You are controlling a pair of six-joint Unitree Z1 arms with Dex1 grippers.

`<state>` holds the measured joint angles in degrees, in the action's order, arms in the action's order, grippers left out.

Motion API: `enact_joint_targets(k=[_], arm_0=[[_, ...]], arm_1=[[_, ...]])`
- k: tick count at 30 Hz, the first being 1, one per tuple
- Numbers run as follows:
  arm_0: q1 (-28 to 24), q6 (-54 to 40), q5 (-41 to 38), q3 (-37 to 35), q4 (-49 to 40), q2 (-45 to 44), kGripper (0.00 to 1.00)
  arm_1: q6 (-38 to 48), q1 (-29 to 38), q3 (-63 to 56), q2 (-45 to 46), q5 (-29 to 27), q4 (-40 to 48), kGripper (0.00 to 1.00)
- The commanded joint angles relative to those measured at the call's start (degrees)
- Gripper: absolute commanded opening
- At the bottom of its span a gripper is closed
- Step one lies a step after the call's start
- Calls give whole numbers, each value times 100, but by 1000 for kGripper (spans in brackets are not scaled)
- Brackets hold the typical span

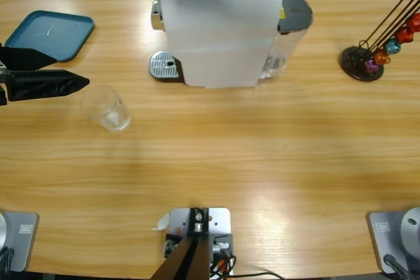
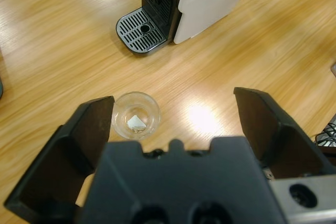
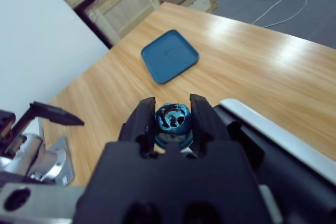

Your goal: Pour coffee

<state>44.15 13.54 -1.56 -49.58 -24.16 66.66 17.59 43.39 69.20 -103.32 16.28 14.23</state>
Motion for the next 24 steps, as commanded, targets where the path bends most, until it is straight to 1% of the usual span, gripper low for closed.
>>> enact_joint_targets(k=[1,16,19,24], arm_0=[[68,69,33,195,-19,-48,996],[68,78,33,247,-19,-48,996],[68,78,33,247,-19,-48,996],[68,78,33,284,-19,-74,996]], arm_1=[[271,-136,-469,-65,-222,370,246],[438,-161,-671,-197,-328,624,246],[447,-163,-696,-188,-336,616,279],[450,-157,-775,-179,-329,616,278]])
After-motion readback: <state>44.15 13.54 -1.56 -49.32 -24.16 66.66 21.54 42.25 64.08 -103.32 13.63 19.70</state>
